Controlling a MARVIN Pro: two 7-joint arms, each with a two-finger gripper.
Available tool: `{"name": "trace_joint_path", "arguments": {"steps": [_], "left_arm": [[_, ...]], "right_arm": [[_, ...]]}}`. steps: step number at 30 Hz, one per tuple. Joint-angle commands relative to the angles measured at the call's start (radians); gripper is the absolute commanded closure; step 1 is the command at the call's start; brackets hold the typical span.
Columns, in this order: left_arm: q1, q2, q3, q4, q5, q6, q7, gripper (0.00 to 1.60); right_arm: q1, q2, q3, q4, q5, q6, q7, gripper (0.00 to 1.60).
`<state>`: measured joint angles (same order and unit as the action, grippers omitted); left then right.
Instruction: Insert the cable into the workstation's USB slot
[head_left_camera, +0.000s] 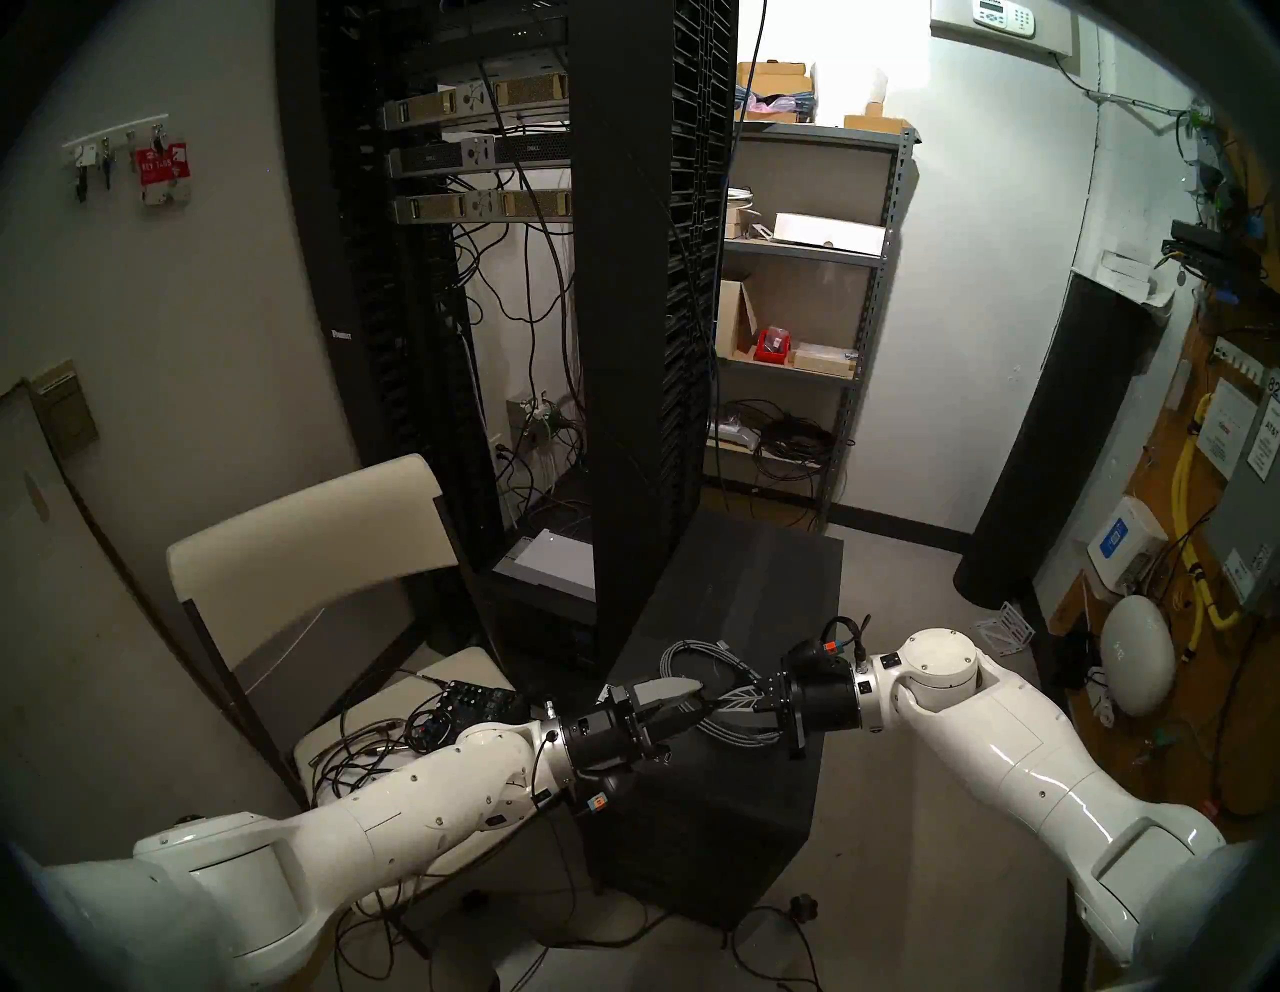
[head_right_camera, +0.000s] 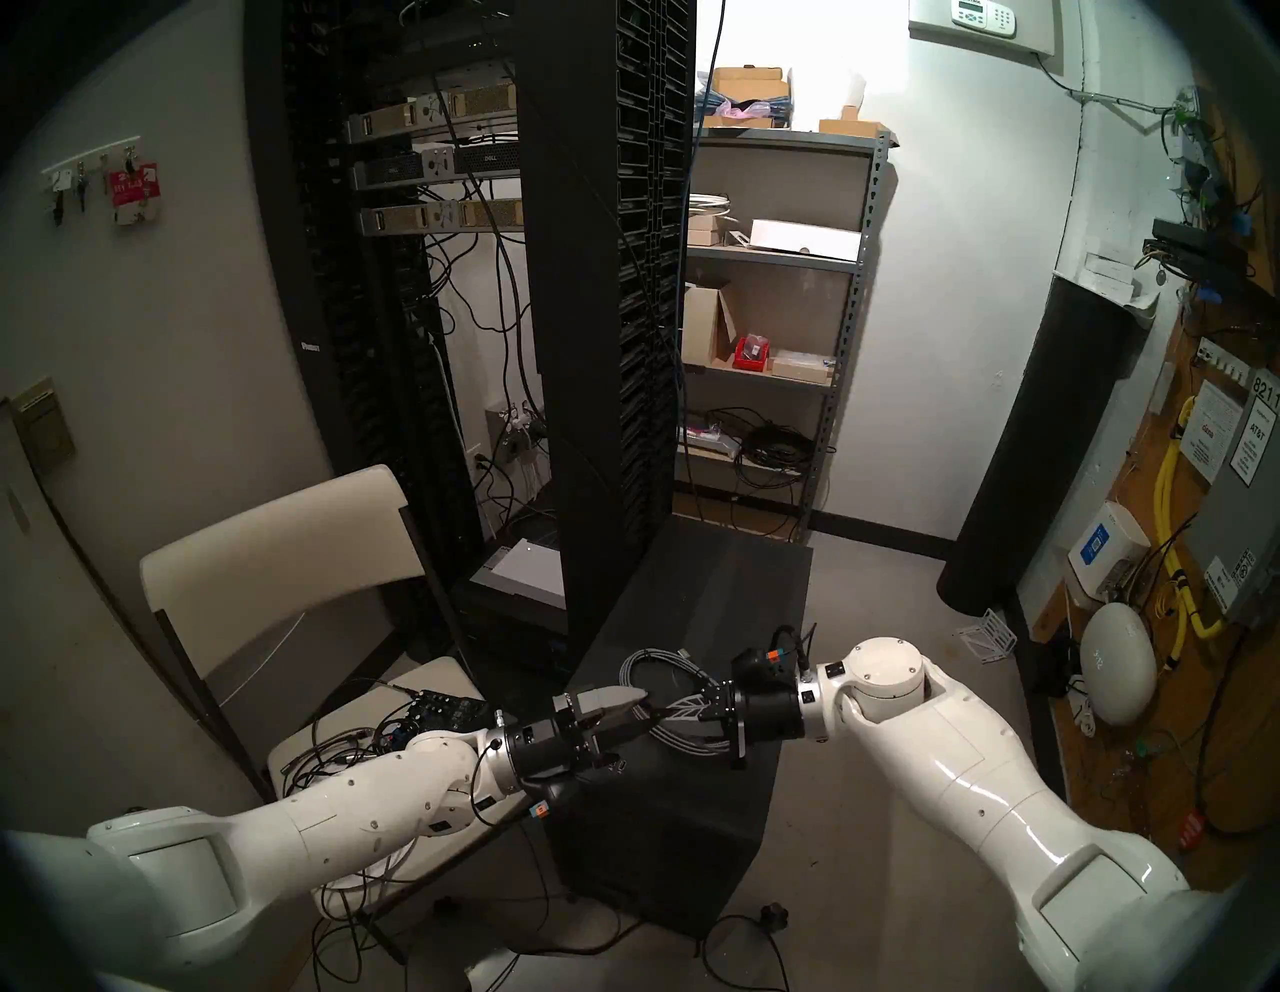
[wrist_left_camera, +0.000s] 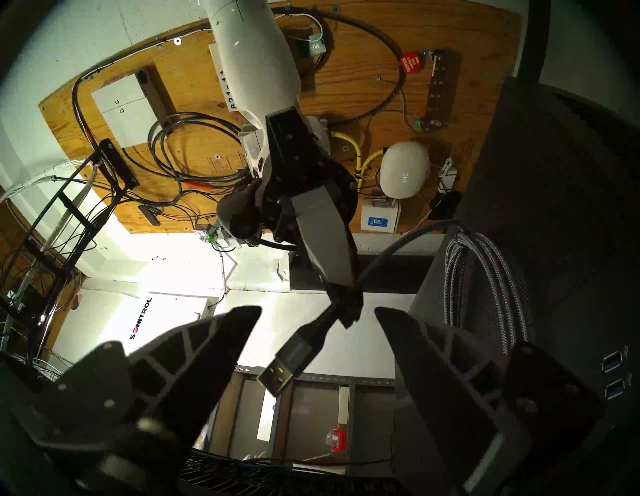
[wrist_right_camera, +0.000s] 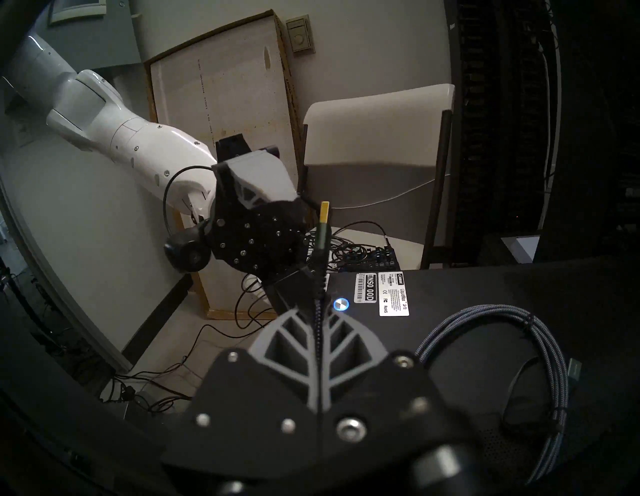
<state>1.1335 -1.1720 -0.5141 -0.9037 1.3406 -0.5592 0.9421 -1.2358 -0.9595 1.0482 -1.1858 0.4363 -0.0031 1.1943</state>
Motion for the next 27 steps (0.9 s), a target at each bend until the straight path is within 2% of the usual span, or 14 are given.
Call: {"name": "trace_joint_path", "arguments": {"steps": [1,4,7,8,12,13,15,21,25,27], "left_arm": [[-0.018,-0.016,-0.007,-0.006,0.000,-0.001,0.022,0.31],[-0.020,-0.015,-0.007,-0.010,0.005,0.001,0.018,0.32],[-0.024,-0.017,-0.007,-0.001,0.010,0.002,0.016,0.43],[-0.026,-0.020,-0.007,0.005,0.012,0.001,0.019,0.57],[-0.028,-0.017,-0.011,0.005,0.012,-0.003,0.018,0.92],[-0.027,-0.016,-0.012,0.004,0.010,-0.004,0.017,0.94],[-0.027,-0.015,-0.013,0.004,0.009,-0.005,0.018,1.08],[-0.026,-0.011,-0.019,0.003,0.004,-0.009,0.012,1.15],[-0.029,-0.013,-0.018,0.017,0.009,-0.014,0.026,1.60],[-0.030,-0.015,-0.016,0.025,0.014,-0.016,0.032,1.60]], "right_arm": [[0.009,-0.013,-0.002,-0.006,0.005,-0.001,0.007,1.60],[0.005,-0.014,-0.002,-0.008,0.004,-0.001,0.008,1.60],[0.000,-0.013,0.000,-0.014,0.003,0.001,0.005,1.60],[-0.002,-0.013,0.001,-0.016,0.003,0.001,0.004,1.60],[-0.006,-0.012,0.004,-0.020,0.002,0.002,0.003,1.60],[-0.007,-0.012,0.004,-0.020,0.002,0.001,0.003,1.60],[-0.008,-0.013,0.005,-0.021,0.002,0.000,0.003,1.60],[-0.010,-0.010,0.007,-0.026,0.002,0.001,0.004,1.60],[-0.016,-0.006,0.009,-0.036,0.003,0.001,0.005,1.60],[-0.024,-0.004,0.015,-0.044,0.005,-0.006,-0.002,1.60]]}}
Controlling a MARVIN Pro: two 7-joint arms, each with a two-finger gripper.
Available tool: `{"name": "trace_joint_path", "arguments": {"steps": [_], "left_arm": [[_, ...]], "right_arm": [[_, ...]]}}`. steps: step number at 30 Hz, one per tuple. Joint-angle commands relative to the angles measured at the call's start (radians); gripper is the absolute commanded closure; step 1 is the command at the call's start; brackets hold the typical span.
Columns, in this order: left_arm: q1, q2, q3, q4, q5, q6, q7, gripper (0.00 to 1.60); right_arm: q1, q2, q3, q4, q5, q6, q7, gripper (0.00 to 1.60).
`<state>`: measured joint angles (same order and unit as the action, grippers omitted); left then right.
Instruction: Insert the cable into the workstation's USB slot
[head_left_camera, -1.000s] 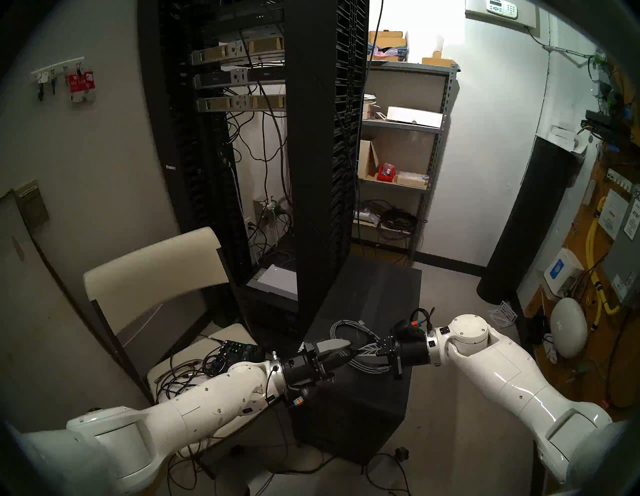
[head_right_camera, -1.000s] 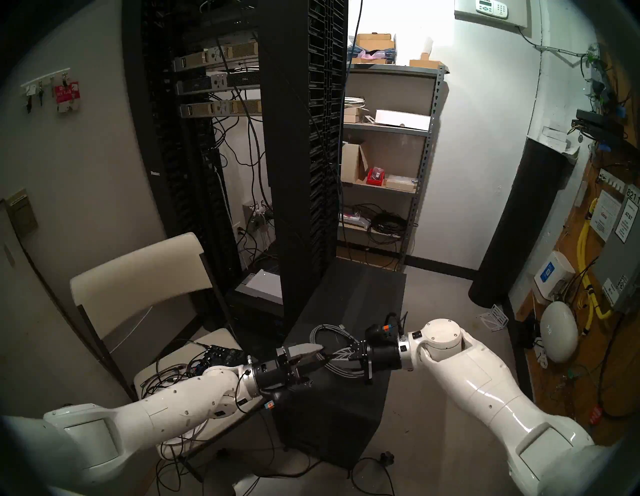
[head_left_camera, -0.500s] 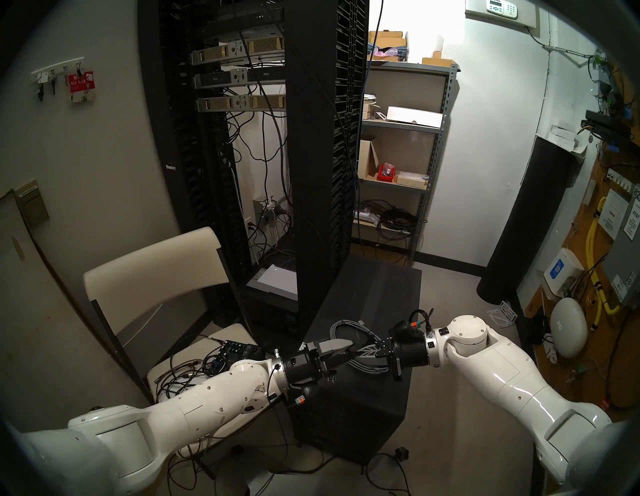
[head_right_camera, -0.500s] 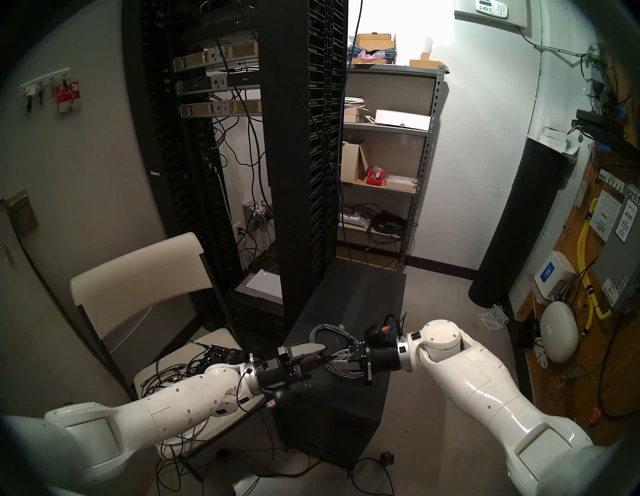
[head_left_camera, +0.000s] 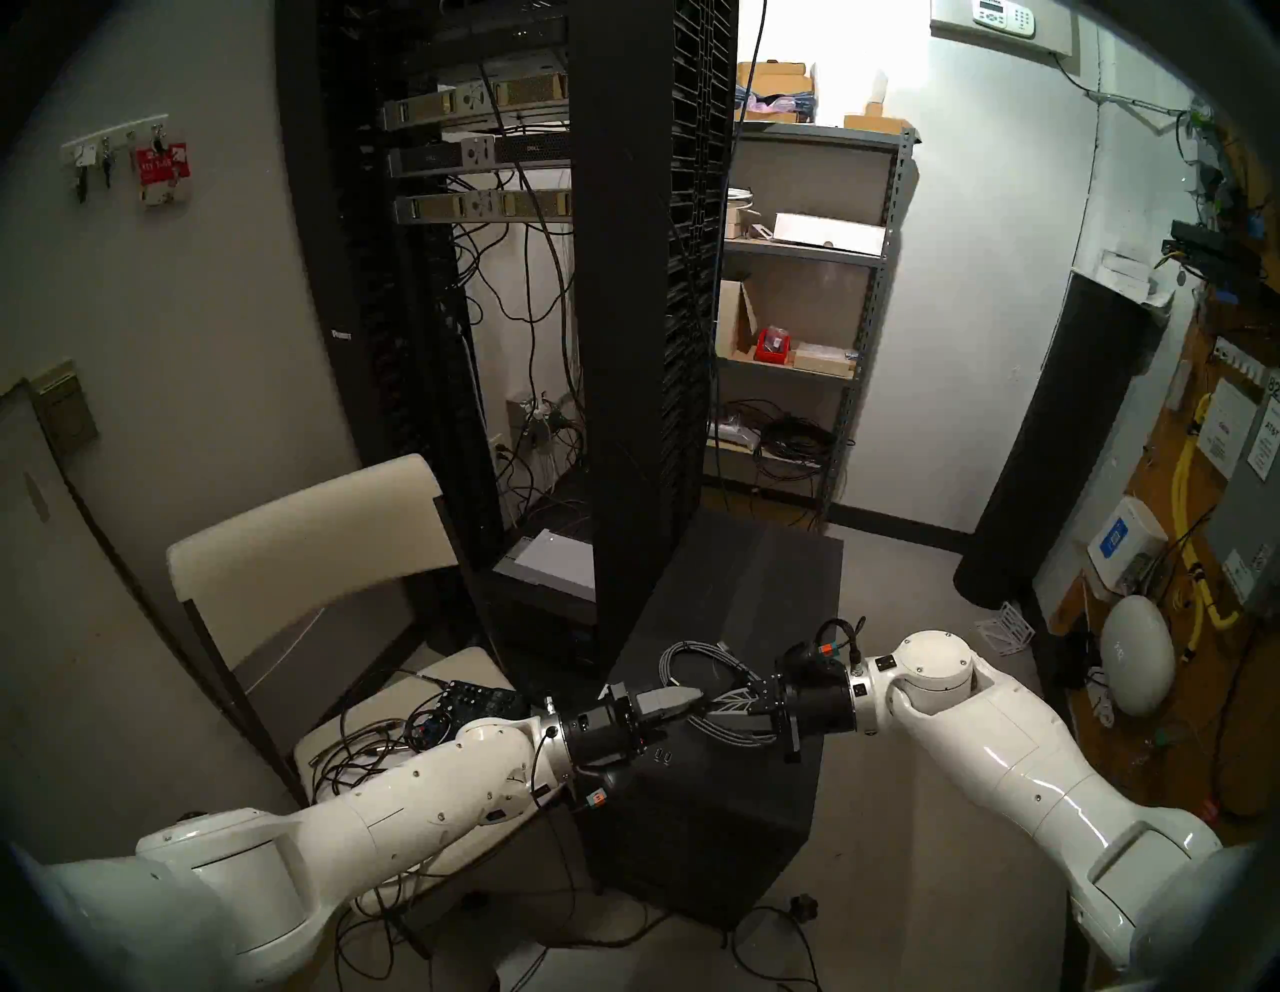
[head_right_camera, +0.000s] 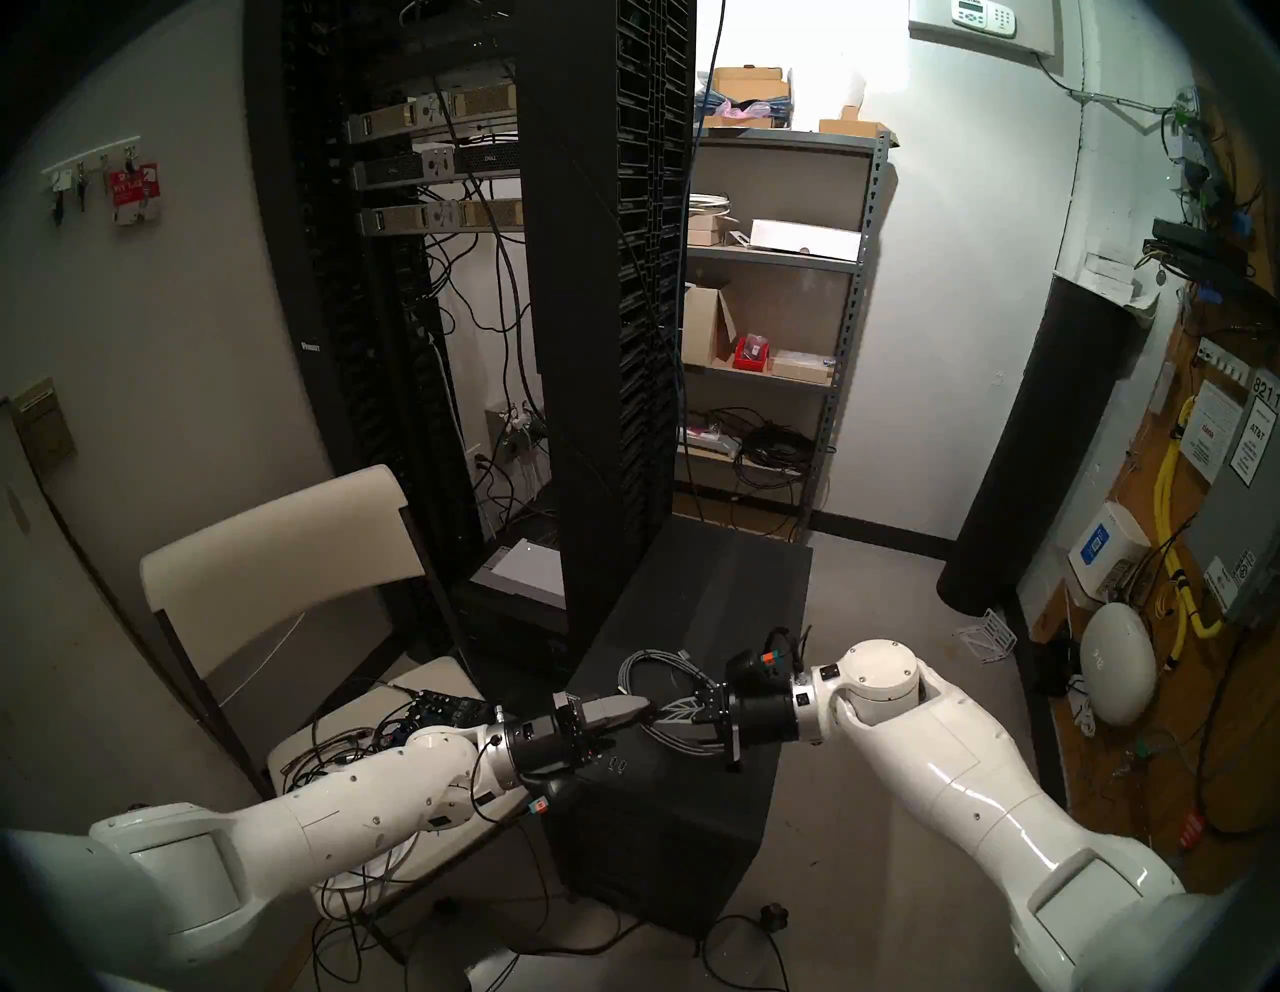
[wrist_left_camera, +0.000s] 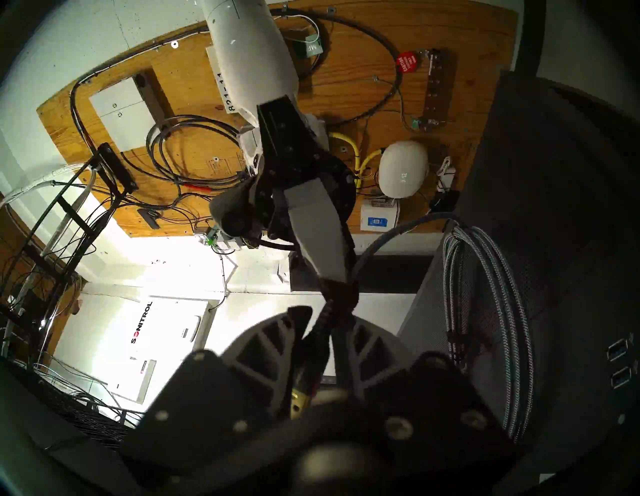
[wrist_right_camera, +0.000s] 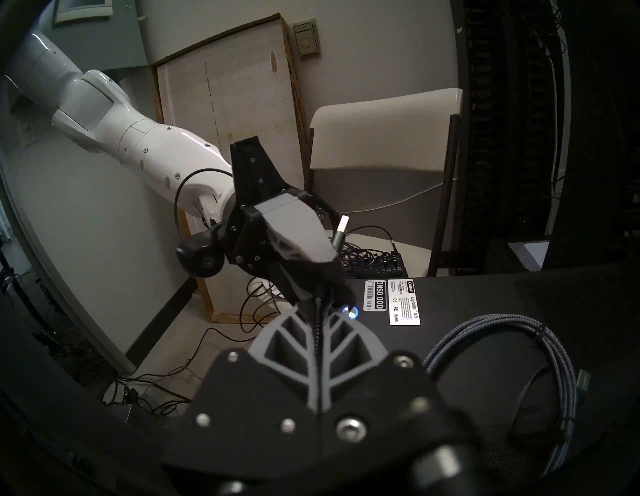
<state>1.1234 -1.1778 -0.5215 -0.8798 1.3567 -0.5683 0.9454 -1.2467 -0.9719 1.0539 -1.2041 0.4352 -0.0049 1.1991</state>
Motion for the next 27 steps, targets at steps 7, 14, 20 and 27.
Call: {"name": "trace_joint_path", "arguments": {"steps": [7,14,20,27], "left_arm": [[-0.002,-0.013,-0.007,0.005,-0.007,-0.019,0.062,1.60],[0.016,-0.017,-0.014,0.017,-0.022,-0.028,0.075,1.60],[0.019,-0.009,-0.013,0.009,-0.033,-0.060,0.065,1.60],[0.040,-0.009,-0.029,-0.013,-0.064,-0.076,0.069,1.60]], "right_arm": [[-0.031,0.020,0.022,-0.052,0.002,-0.018,-0.026,1.60],[-0.050,0.032,0.034,-0.067,-0.003,-0.049,-0.045,1.47],[-0.070,0.053,0.047,-0.089,0.001,-0.061,-0.050,0.51],[-0.107,0.083,0.075,-0.137,0.011,-0.075,-0.070,0.24]]}}
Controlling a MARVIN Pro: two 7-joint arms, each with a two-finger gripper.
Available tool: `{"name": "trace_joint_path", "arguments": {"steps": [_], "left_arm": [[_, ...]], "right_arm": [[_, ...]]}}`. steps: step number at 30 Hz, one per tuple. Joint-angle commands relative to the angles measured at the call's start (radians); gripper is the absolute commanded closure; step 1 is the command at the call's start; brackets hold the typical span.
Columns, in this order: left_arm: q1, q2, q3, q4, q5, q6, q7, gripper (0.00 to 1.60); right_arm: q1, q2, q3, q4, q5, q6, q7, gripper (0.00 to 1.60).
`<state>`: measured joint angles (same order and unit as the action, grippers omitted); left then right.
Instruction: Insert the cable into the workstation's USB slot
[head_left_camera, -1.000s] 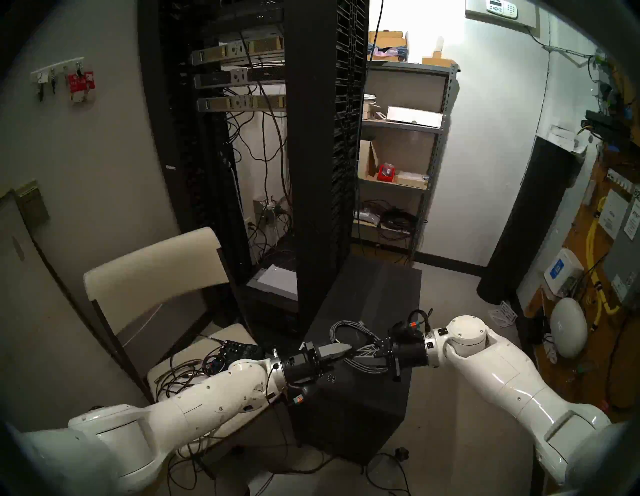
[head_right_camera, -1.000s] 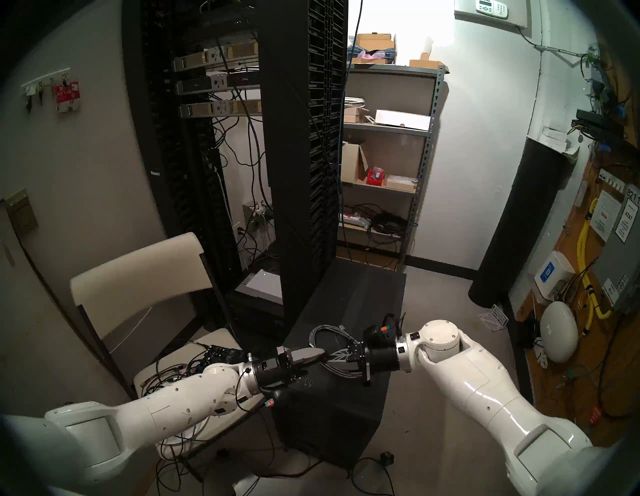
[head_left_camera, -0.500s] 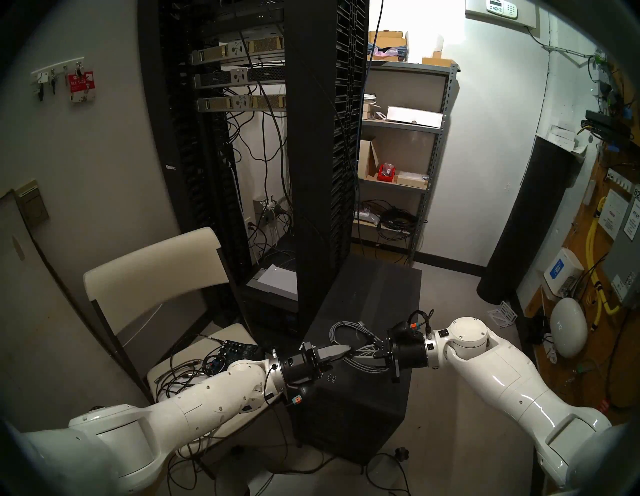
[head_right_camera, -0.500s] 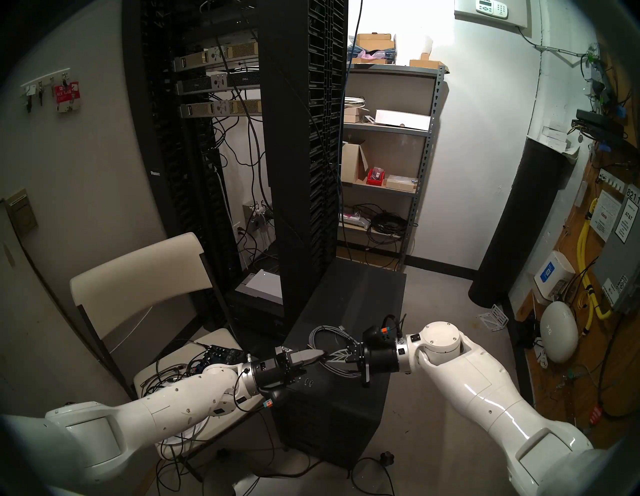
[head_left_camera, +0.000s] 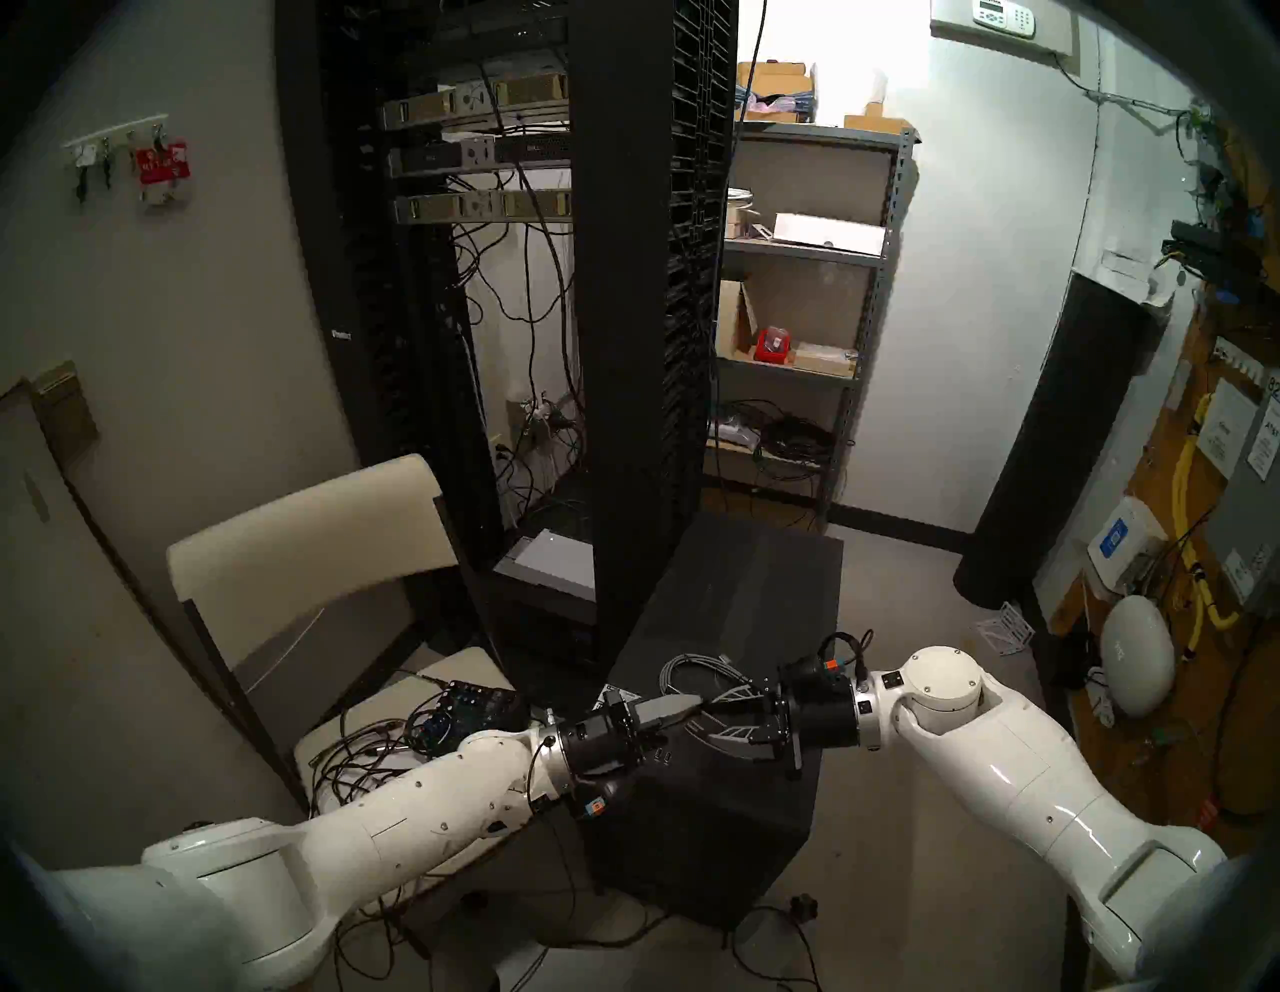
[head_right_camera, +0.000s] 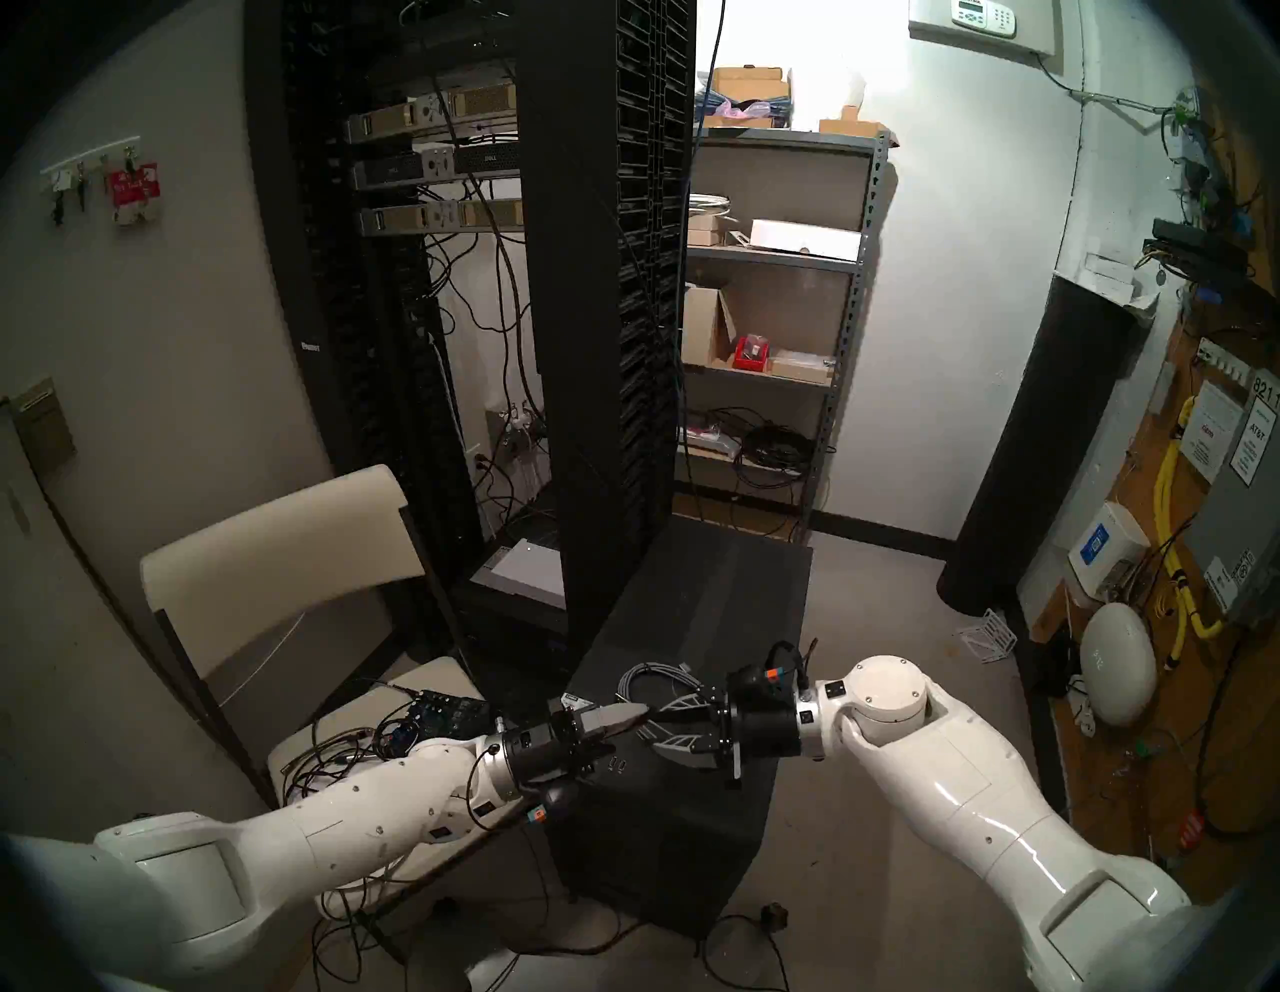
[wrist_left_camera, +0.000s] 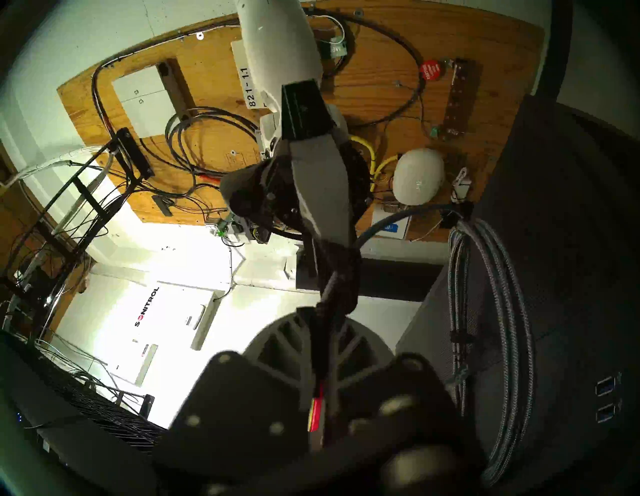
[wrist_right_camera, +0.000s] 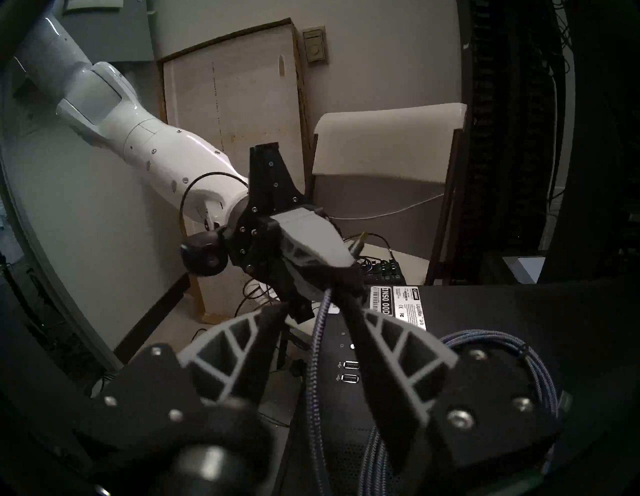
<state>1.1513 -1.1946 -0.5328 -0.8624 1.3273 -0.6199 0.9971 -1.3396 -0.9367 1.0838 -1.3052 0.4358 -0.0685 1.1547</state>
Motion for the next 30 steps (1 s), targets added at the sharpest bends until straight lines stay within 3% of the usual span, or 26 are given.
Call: {"name": "trace_joint_path", "arguments": {"steps": [1,10,15,17,19,25,30], "left_arm": [[0.017,0.005,-0.022,-0.031,-0.047,-0.034,0.014,1.60],[0.031,0.006,-0.023,-0.029,-0.084,-0.108,0.001,1.60],[0.041,-0.012,-0.046,-0.022,-0.175,-0.204,-0.048,1.60],[0.040,-0.016,-0.048,-0.020,-0.179,-0.208,-0.050,1.60],[0.035,-0.037,-0.056,0.001,-0.228,-0.268,-0.079,1.60],[0.012,-0.063,-0.042,0.036,-0.258,-0.340,-0.111,1.60],[0.016,-0.077,-0.045,0.039,-0.309,-0.340,-0.149,1.60]], "right_arm": [[-0.022,0.051,0.052,-0.044,0.011,-0.015,-0.032,0.24],[-0.082,0.089,0.106,-0.095,0.015,-0.045,-0.078,0.23],[-0.117,0.097,0.135,-0.115,0.008,-0.070,-0.113,0.22],[-0.122,0.098,0.140,-0.118,0.008,-0.075,-0.118,0.23],[-0.135,0.099,0.153,-0.124,0.007,-0.091,-0.134,0.17],[-0.148,0.096,0.159,-0.124,-0.017,-0.136,-0.157,0.14],[-0.154,0.089,0.160,-0.124,-0.047,-0.164,-0.191,0.34]]}}
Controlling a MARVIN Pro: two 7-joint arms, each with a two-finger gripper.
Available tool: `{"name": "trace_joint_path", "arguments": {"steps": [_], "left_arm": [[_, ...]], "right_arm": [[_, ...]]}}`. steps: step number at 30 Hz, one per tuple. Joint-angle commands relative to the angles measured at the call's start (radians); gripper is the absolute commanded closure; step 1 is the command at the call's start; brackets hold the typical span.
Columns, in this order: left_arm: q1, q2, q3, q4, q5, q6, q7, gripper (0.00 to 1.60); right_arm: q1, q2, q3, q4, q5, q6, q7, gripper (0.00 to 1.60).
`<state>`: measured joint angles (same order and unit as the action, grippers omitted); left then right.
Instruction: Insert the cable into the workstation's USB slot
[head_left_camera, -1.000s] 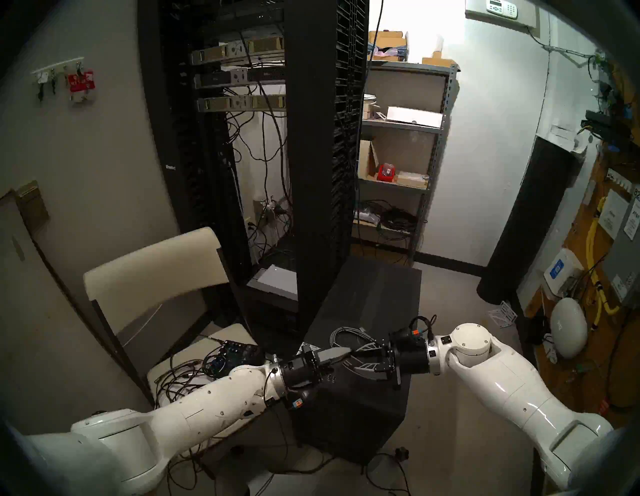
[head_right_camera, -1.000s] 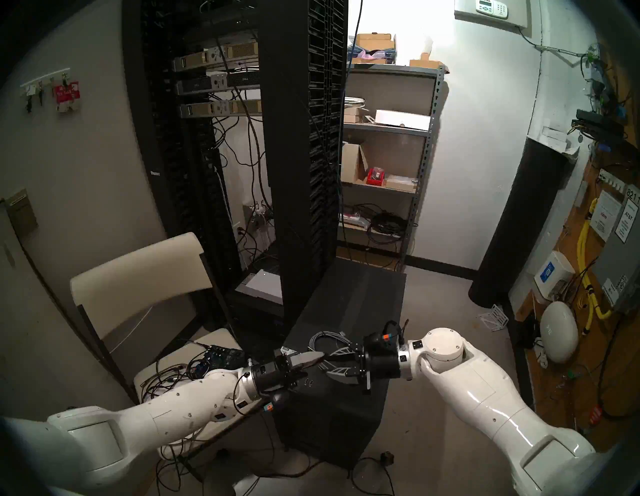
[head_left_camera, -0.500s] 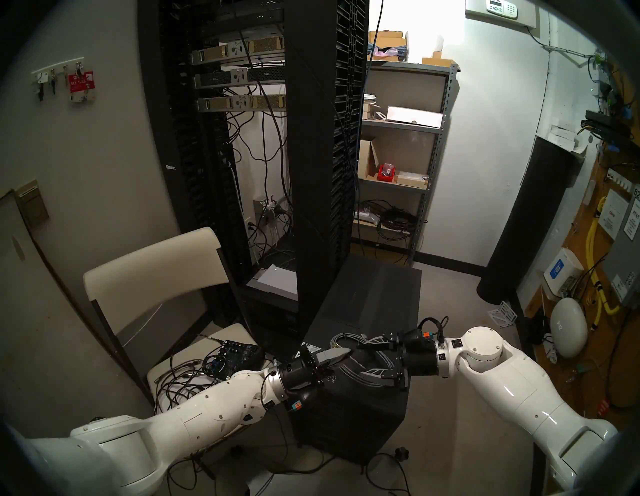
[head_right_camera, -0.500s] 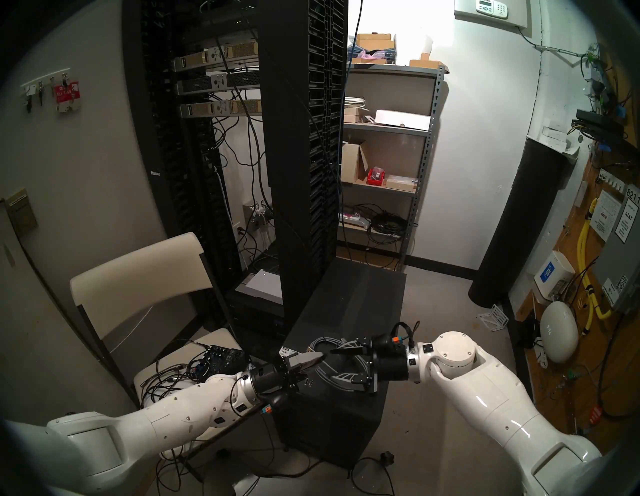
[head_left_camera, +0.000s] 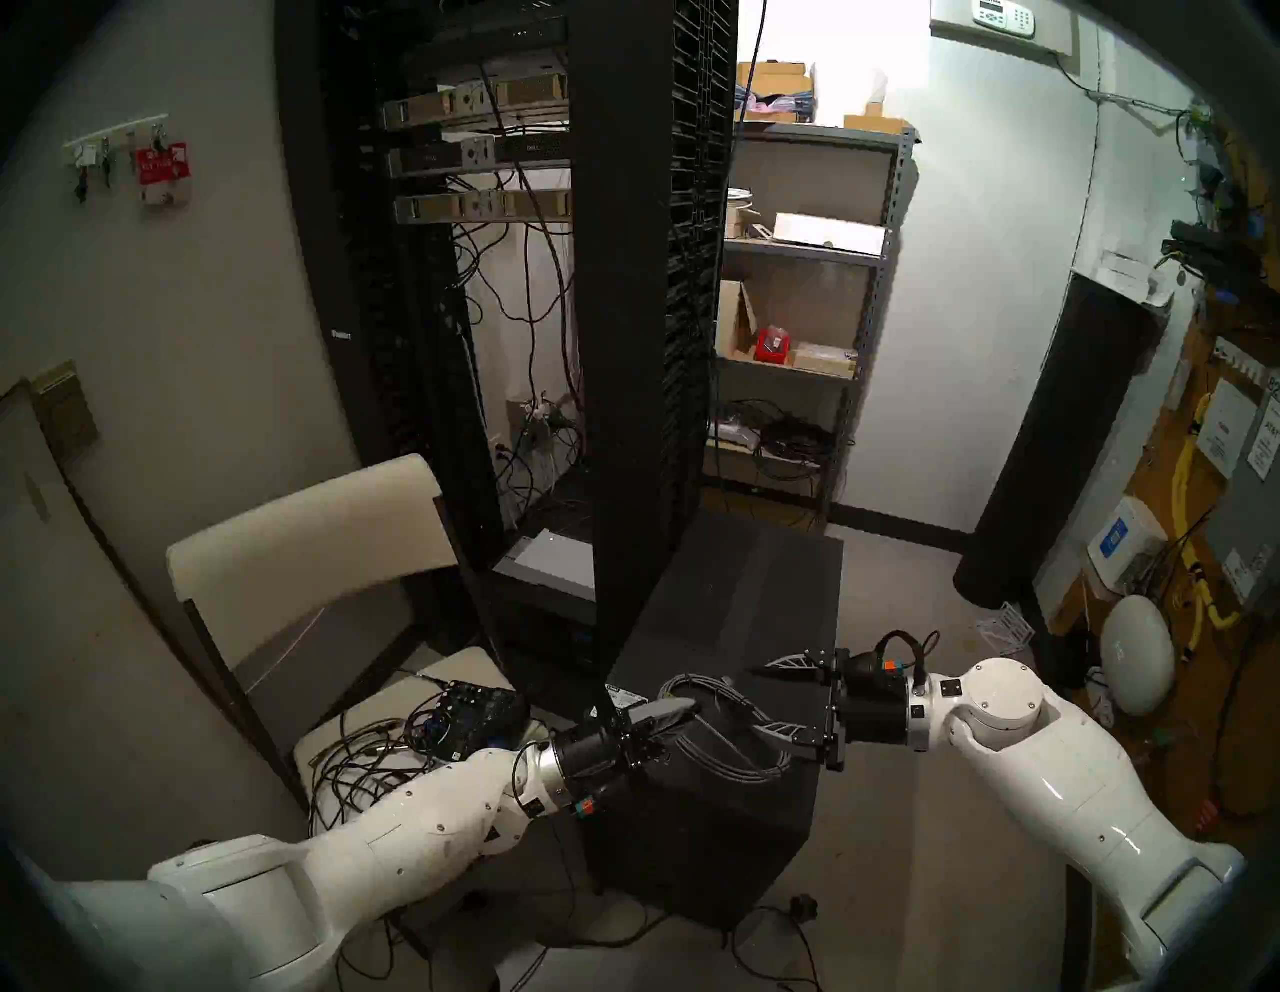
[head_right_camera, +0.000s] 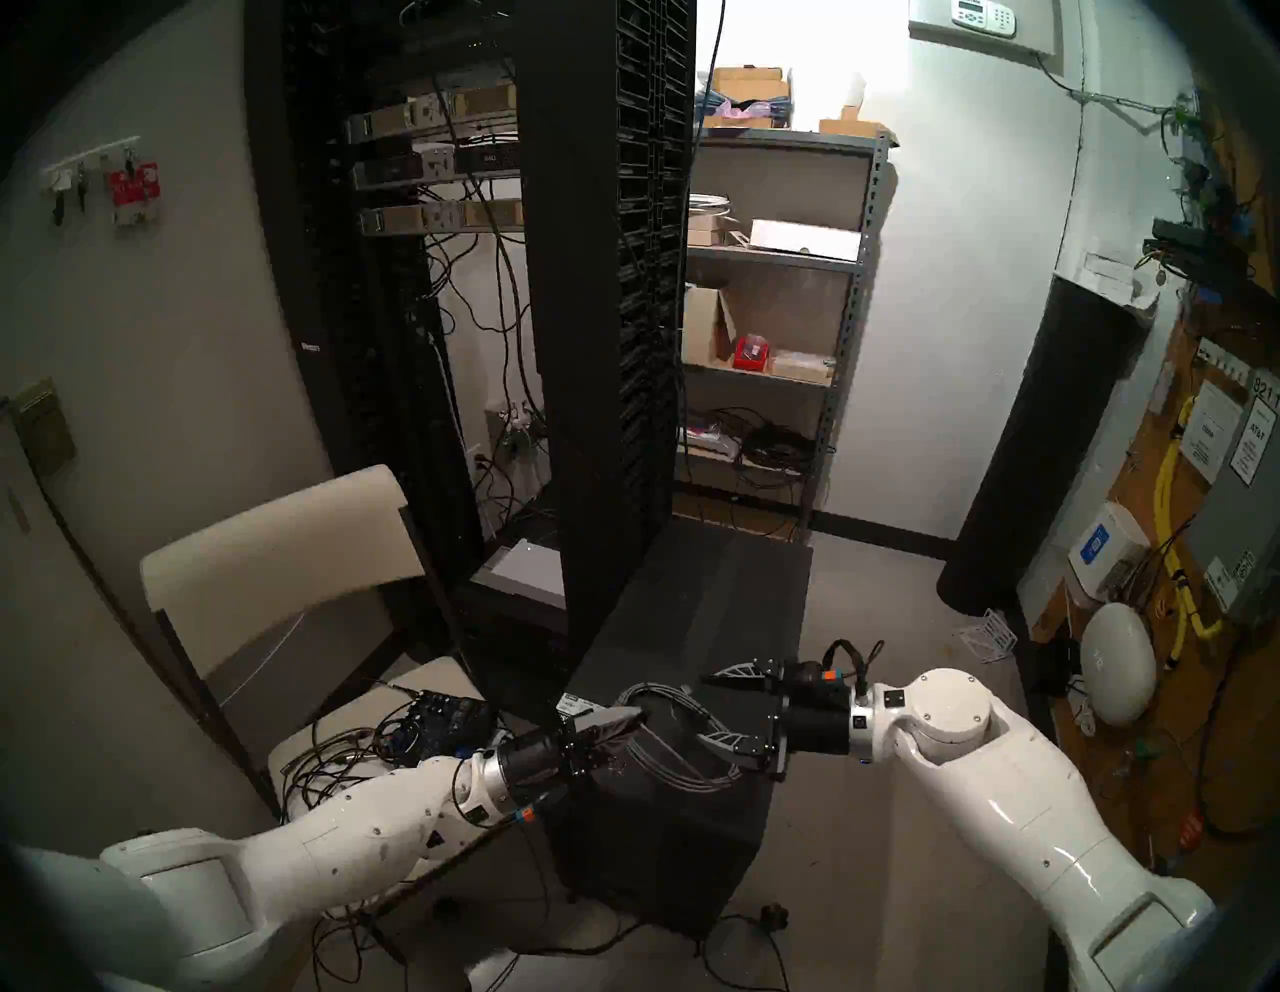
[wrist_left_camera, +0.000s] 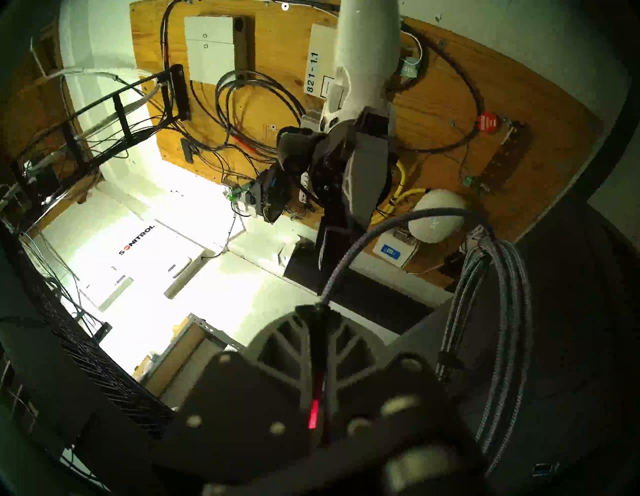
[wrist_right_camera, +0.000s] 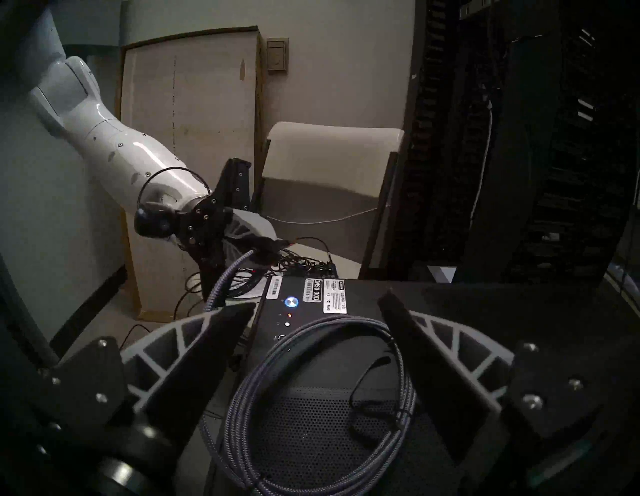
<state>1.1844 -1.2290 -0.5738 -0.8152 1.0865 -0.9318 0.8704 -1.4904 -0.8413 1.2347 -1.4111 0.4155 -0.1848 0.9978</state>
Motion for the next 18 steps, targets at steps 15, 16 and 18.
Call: {"name": "trace_joint_path", "arguments": {"steps": [15,16,18], "left_arm": [[-0.058,-0.082,-0.019,-0.026,-0.120,-0.028,-0.107,1.60],[-0.058,-0.082,-0.019,-0.026,-0.120,-0.028,-0.107,1.60],[-0.059,-0.082,-0.021,-0.032,-0.139,-0.028,-0.133,1.60]], "right_arm": [[-0.125,0.040,0.106,-0.125,0.065,-0.174,0.007,0.22],[-0.125,0.040,0.106,-0.125,0.065,-0.174,0.007,0.22],[-0.146,0.048,0.122,-0.139,0.072,-0.182,0.004,0.21]]}}
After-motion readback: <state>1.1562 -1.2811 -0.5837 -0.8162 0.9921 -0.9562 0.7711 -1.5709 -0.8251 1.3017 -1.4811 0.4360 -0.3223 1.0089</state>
